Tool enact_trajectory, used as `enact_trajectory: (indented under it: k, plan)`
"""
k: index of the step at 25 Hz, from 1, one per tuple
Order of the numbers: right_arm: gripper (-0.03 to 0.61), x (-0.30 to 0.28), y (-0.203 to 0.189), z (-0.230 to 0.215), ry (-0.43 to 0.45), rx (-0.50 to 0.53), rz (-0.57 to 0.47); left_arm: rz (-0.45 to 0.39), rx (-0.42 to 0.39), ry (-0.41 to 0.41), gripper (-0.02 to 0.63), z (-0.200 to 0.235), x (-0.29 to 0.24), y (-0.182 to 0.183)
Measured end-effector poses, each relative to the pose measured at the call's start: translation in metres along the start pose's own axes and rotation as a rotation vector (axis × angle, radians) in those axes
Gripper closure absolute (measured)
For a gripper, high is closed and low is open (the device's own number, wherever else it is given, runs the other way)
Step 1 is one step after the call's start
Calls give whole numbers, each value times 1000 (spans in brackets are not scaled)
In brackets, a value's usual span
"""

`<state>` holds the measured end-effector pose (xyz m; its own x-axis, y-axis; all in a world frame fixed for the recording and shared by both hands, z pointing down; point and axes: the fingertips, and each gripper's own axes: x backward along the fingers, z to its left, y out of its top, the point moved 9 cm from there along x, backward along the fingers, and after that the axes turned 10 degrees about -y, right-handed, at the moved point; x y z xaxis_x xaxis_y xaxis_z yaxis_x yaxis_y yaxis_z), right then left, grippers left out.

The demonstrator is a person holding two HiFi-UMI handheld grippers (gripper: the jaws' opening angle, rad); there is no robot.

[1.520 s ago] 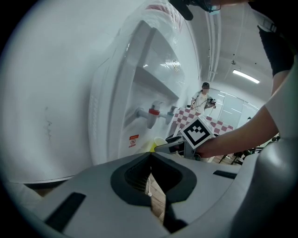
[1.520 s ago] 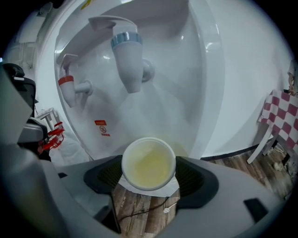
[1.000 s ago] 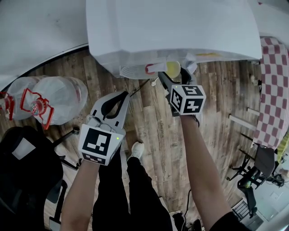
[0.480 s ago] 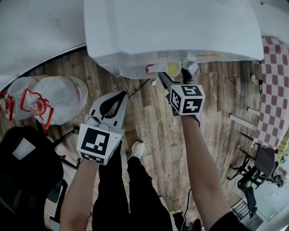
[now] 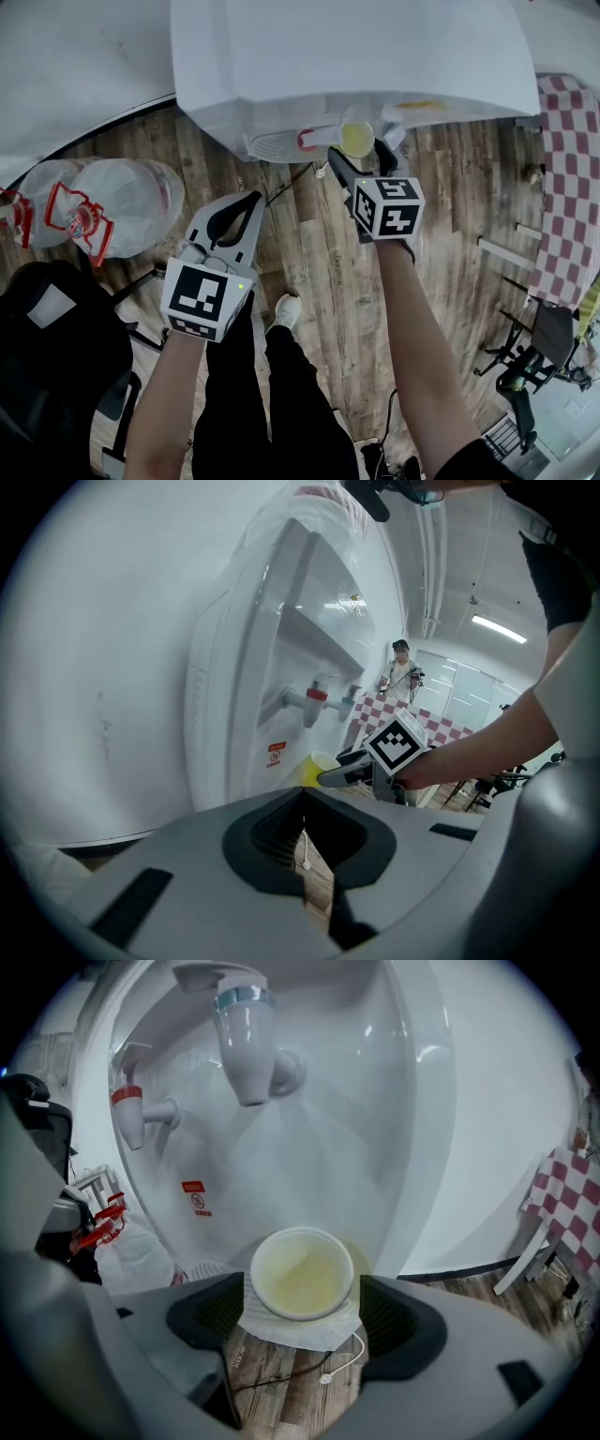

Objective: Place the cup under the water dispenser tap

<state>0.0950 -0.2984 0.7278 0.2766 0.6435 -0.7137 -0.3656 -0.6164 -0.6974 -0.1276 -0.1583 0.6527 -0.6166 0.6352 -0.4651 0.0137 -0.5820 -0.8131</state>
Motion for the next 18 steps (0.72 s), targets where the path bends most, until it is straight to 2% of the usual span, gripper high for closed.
enact_trajectory:
  k: [9, 18]
  plan:
    - [212, 26, -8, -5, 3, -12, -9, -10, -15, 16, 600, -23, 9, 6]
    - [213, 112, -14, 5, 45, -46, -17, -16, -28, 42, 600, -79, 48, 33]
